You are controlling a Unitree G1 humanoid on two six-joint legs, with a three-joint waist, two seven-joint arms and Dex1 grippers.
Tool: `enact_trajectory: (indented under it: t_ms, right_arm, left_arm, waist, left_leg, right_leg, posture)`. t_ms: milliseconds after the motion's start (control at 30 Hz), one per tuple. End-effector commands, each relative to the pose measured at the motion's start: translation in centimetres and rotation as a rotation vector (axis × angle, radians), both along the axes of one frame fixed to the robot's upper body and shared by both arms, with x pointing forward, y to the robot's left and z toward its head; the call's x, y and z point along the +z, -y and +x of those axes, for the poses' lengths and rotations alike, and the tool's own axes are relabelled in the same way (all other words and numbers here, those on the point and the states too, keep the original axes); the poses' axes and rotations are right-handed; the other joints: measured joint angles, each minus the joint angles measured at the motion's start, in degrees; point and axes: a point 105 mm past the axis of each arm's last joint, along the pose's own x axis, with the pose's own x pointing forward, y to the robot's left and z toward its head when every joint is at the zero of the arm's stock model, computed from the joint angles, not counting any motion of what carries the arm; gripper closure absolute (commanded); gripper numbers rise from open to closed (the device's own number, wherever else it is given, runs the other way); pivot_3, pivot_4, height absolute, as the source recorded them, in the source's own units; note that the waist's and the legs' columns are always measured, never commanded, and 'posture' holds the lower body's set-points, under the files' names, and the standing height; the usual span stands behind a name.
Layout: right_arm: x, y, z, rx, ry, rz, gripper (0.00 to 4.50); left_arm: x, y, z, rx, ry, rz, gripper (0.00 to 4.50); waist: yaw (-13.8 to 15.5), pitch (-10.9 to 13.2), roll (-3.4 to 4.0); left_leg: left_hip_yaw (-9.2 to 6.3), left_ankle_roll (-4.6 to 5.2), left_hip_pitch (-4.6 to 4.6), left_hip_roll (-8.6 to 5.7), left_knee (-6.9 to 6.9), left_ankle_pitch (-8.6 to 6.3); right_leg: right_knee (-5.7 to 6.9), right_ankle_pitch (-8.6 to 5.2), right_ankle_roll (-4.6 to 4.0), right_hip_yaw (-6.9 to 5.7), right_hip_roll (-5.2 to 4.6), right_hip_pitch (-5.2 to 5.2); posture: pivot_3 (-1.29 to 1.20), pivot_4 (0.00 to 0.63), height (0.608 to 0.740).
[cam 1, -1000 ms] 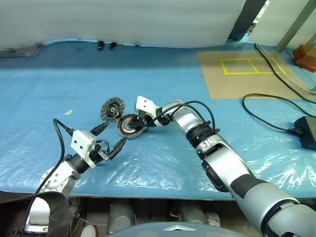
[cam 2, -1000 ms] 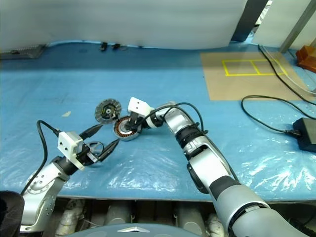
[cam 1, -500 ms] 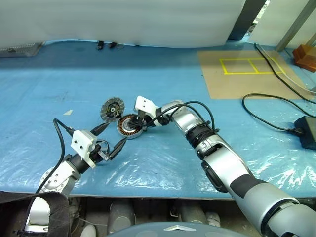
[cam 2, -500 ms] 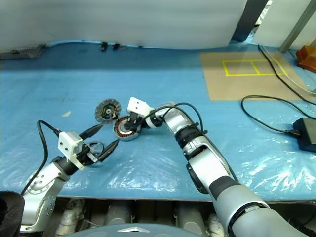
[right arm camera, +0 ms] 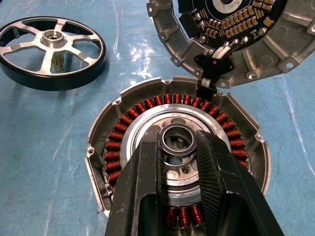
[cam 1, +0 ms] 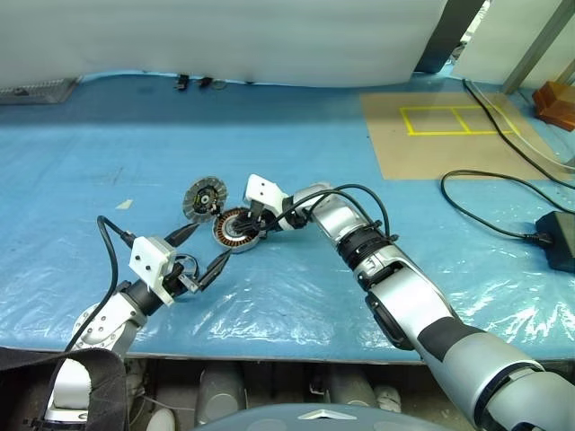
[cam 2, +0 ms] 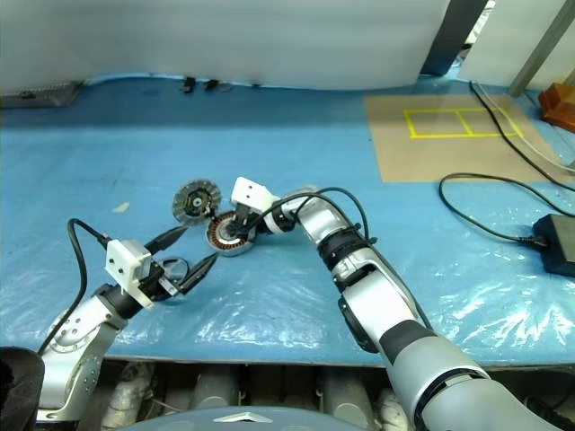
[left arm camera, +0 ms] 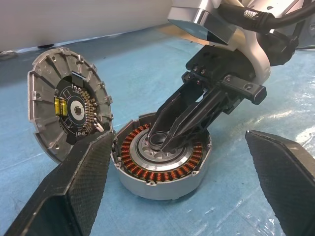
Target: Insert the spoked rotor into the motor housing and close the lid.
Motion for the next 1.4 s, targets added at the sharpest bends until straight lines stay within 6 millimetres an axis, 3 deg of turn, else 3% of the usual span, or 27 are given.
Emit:
enact_trajectory:
  t_ms: [33,200,367,467,500,533,633,933,1400]
  right_arm:
    - [0.2,-0.2,-0.1,0.003,0.001,0.018,3.89]
    - [0.1,0.0,-0.1,0.002,-0.005,0.017,3.89]
    - [0.2,-0.3,-0.2,-0.009,-0.024,0.064,2.17]
    - [2.0,-1.1,-0.5,-0.014,-0.102,0.197,1.10]
    - [2.5,-1.1,-0.5,-0.014,-0.123,0.230,0.81]
    - [2.8,-1.1,-0.4,-0.020,-0.141,0.251,0.81]
    - [3.1,-1.1,-0.4,-0.025,-0.152,0.263,1.31]
    - [1.9,-1.2,-0.1,-0.079,-0.096,0.228,4.48]
    - [-1.5,-1.3,-0.5,-0.074,-0.003,0.063,4.48]
  left_arm:
    - [0.6,0.0,-0.2,-0.008,0.023,0.010,0.00]
    - [0.6,0.1,0.0,-0.012,0.024,0.010,0.00]
    - [0.6,0.1,0.0,-0.009,0.026,0.007,0.00]
    - [0.6,0.0,0.0,-0.008,0.025,0.010,0.00]
    - [0.6,0.0,0.0,-0.008,0.024,0.013,0.00]
    - [0.6,0.0,0.1,-0.011,0.023,0.015,0.00]
    - [0.5,0.1,0.1,-0.016,0.021,0.017,0.00]
    - [0.5,0.5,0.4,-0.043,0.020,0.019,0.00]
    - [0.7,0.1,0.4,-0.027,0.035,0.027,0.00]
  waist:
    - [0.0,0.0,0.00]
    - [0.0,0.0,0.00]
    - [0.0,0.0,0.00]
    - [0.0,0.0,0.00]
    - [0.0,0.0,0.00]
    - [0.1,0.0,0.00]
    - [0.1,0.0,0.00]
    - [0.1,0.0,0.00]
    - [-0.1,0.0,0.01]
  left_leg:
    - [0.00,0.00,0.00,0.00,0.00,0.00]
    - [0.00,0.00,0.00,0.00,0.00,0.00]
    - [0.00,0.00,0.01,0.00,0.00,0.00]
    - [0.00,0.00,0.01,0.00,0.03,0.00]
    - [0.00,0.00,0.00,0.00,0.04,0.00]
    - [0.00,0.00,0.00,0.00,0.04,0.00]
    - [0.00,0.00,0.00,0.00,0.03,0.00]
    - [0.00,0.00,0.00,0.00,0.03,0.00]
    - [0.01,-0.01,0.05,-0.01,0.01,0.00]
  right_leg:
    - [0.00,0.00,0.00,0.00,0.00,0.00]
    - [0.00,0.00,0.00,0.00,0.00,0.00]
    - [0.01,0.00,0.00,0.00,0.00,0.00]
    - [0.05,0.00,0.00,0.00,0.00,0.00]
    - [0.05,0.00,0.00,0.00,0.00,0.00]
    - [0.05,0.00,0.00,0.00,-0.01,0.00]
    - [0.05,0.00,0.00,0.00,-0.01,0.00]
    - [0.05,0.00,0.00,0.00,-0.01,-0.01]
    - [0.06,0.00,0.00,0.02,-0.01,0.00]
  posture:
    - [0.00,0.150,0.740]
    - [0.00,0.150,0.740]
    - [0.00,0.150,0.740]
    - [0.00,0.150,0.740]
    - [0.00,0.150,0.740]
    - [0.00,0.150,0.740]
    - [0.00,0.150,0.740]
    - [0.00,0.150,0.740]
    - [0.00,0.150,0.740]
